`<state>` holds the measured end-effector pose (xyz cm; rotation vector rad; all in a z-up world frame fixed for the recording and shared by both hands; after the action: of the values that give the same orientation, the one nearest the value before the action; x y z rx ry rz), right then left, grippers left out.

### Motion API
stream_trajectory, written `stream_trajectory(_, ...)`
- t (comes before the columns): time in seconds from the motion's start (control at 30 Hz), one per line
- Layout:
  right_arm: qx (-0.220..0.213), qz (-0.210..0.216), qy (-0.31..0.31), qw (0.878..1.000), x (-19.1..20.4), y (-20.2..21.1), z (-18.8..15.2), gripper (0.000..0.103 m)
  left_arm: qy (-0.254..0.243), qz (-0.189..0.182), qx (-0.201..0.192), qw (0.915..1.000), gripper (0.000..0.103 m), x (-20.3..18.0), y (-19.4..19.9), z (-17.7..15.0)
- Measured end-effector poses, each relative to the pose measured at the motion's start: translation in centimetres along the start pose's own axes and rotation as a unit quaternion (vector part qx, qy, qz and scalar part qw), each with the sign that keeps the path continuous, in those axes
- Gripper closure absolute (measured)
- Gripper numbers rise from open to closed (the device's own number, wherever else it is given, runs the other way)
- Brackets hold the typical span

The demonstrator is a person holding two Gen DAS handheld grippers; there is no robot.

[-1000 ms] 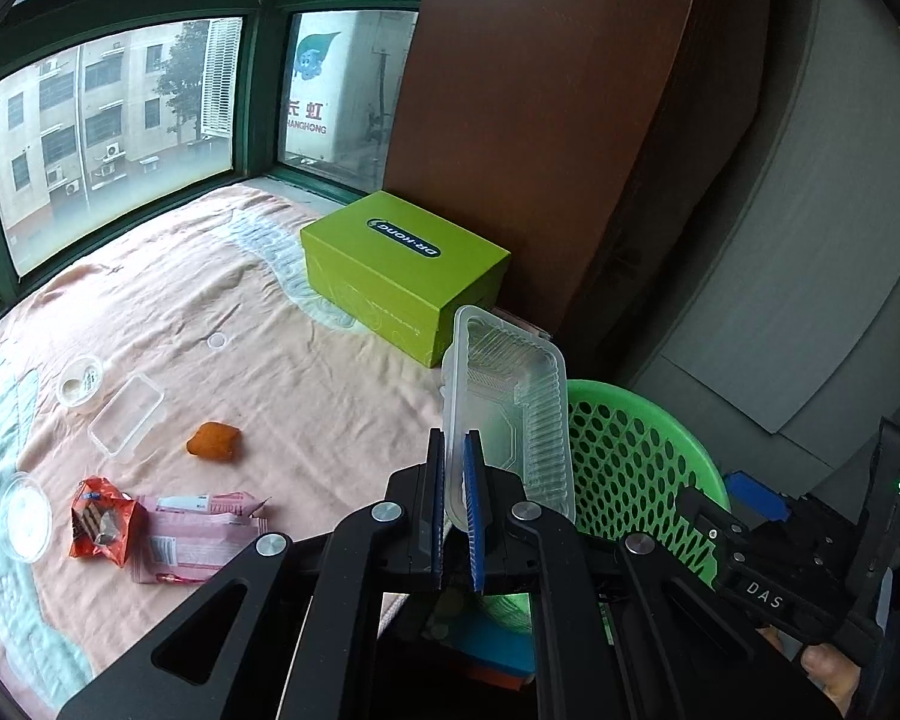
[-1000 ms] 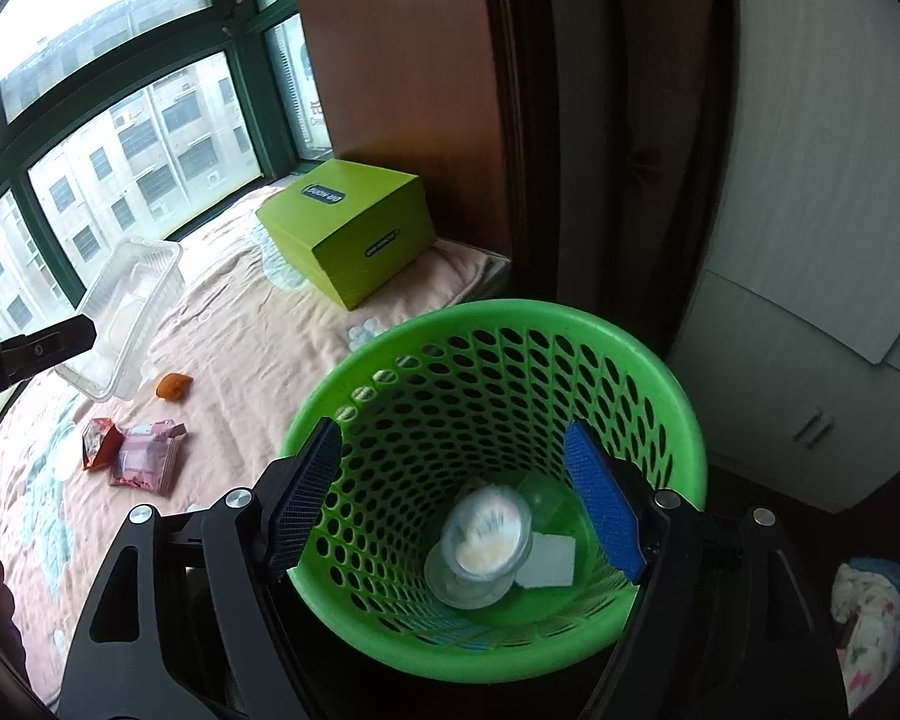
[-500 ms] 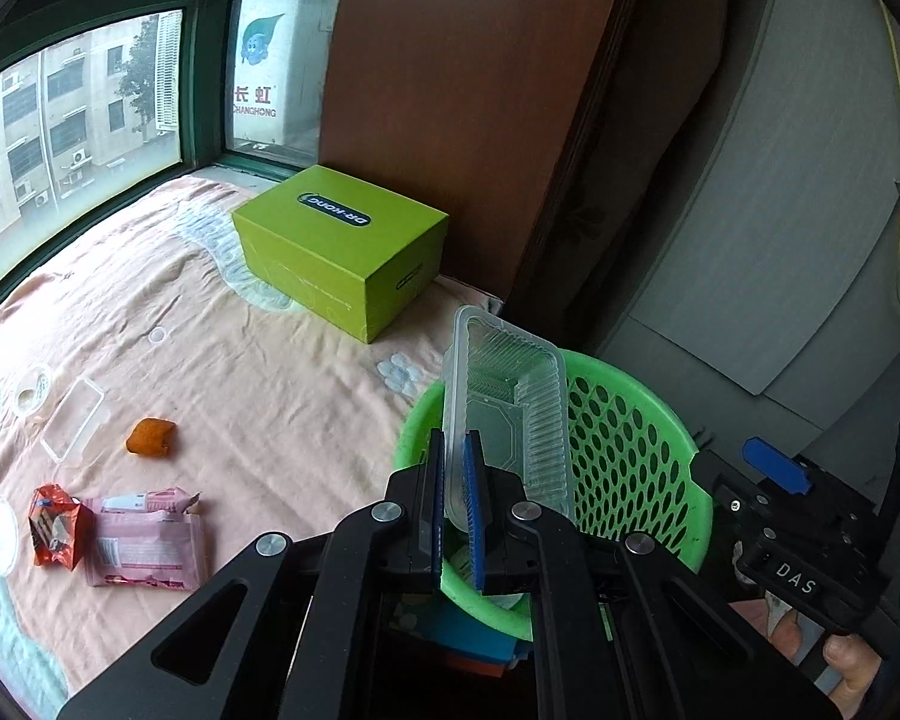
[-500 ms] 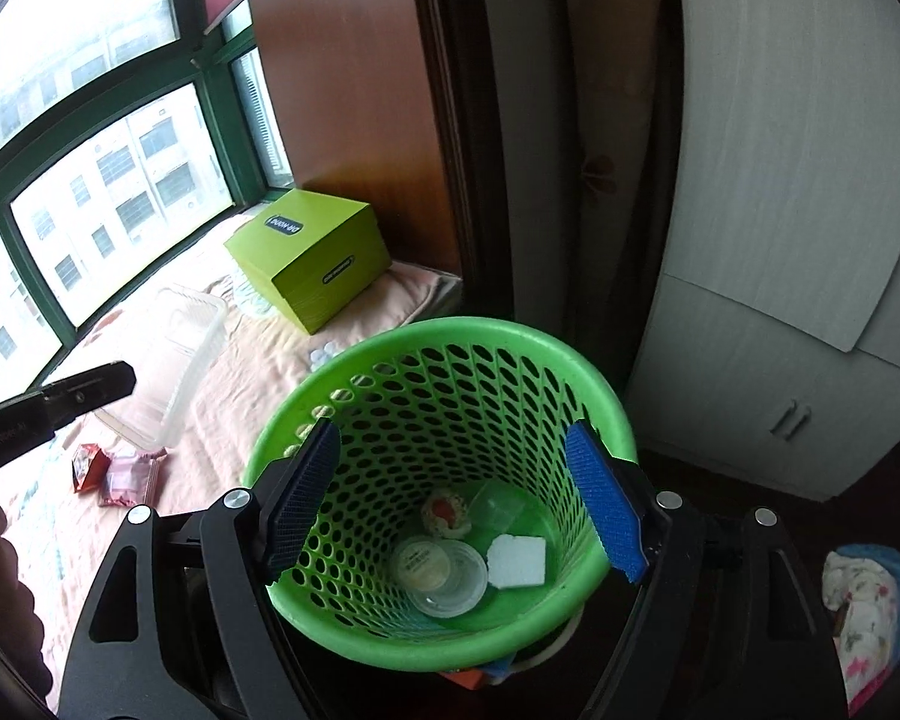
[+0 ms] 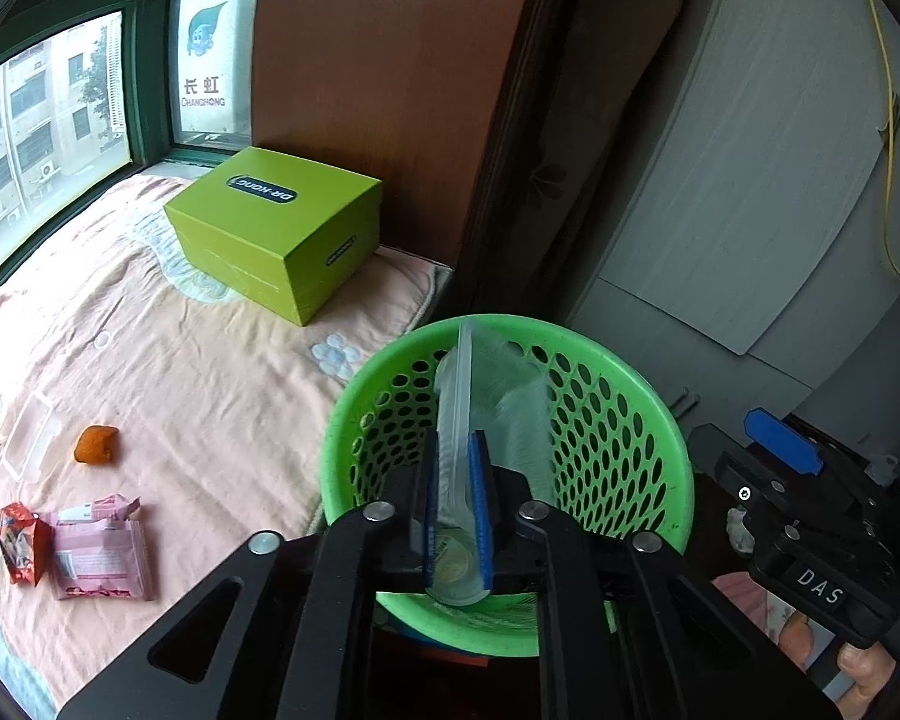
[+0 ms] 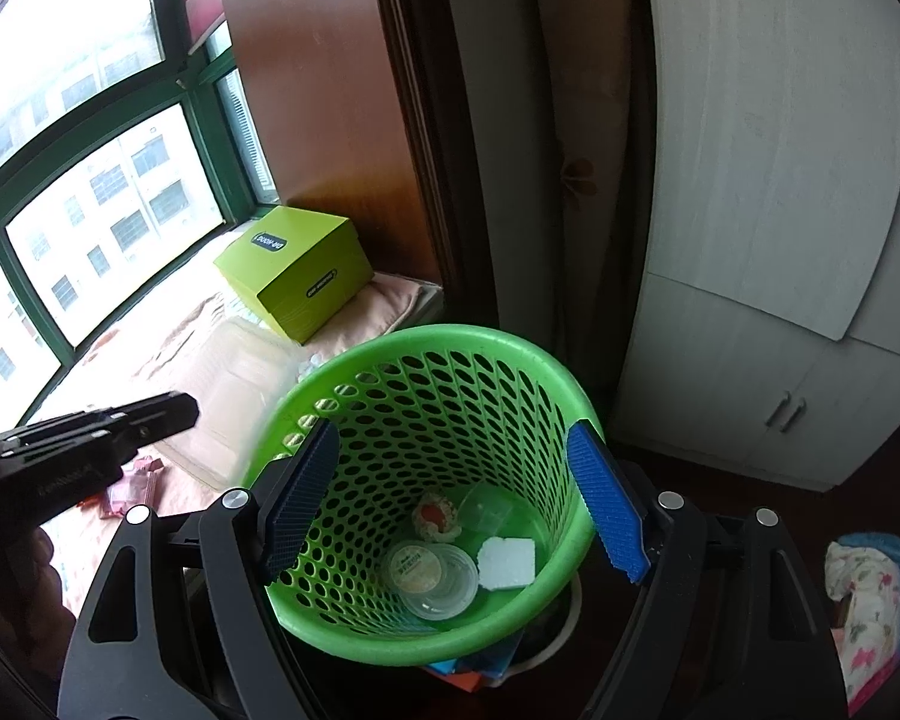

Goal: Collect trash
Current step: 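Lower the clear rectangular container into the wastebasket with the left tool and release, then move both open tools back over the table toward the snack wrappers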

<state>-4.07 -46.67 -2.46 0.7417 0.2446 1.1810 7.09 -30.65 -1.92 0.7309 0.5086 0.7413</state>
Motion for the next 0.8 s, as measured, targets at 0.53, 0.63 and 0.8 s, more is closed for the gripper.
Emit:
stream_trajectory(0.53, 0.006, 0.027, 0.014, 1.0, 1.6, -0.3, -0.1, 0.024, 0.03, 0.039, -0.016, 0.9987, 0.05, 3.1, 2.0, -0.5)
stream_trajectory(0.63, 0.009, 0.037, 0.026, 0.999, 2.8, -0.5, -0.2, 0.023, 0.048, 0.054, -0.02, 0.9972, 0.048, 5.0, 2.7, -0.9)
stream_trajectory(0.8, 0.012, 0.054, 0.049, 0.997, 5.1, -1.0, -0.1, 0.021, 0.081, 0.082, -0.021, 0.9931, 0.045, 8.8, 3.6, -1.8)
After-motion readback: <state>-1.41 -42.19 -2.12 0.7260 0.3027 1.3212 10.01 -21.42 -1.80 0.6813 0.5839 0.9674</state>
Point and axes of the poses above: each gripper's, at about its wrist camera, not at the fingertips, and y roughly against the way its jaws point, x to its left, z to its top, the point moved 1 cm from there along -y, roughly the way its jaws point, and after that the axes turned 3 degrees about z, right-handed, at the moved point
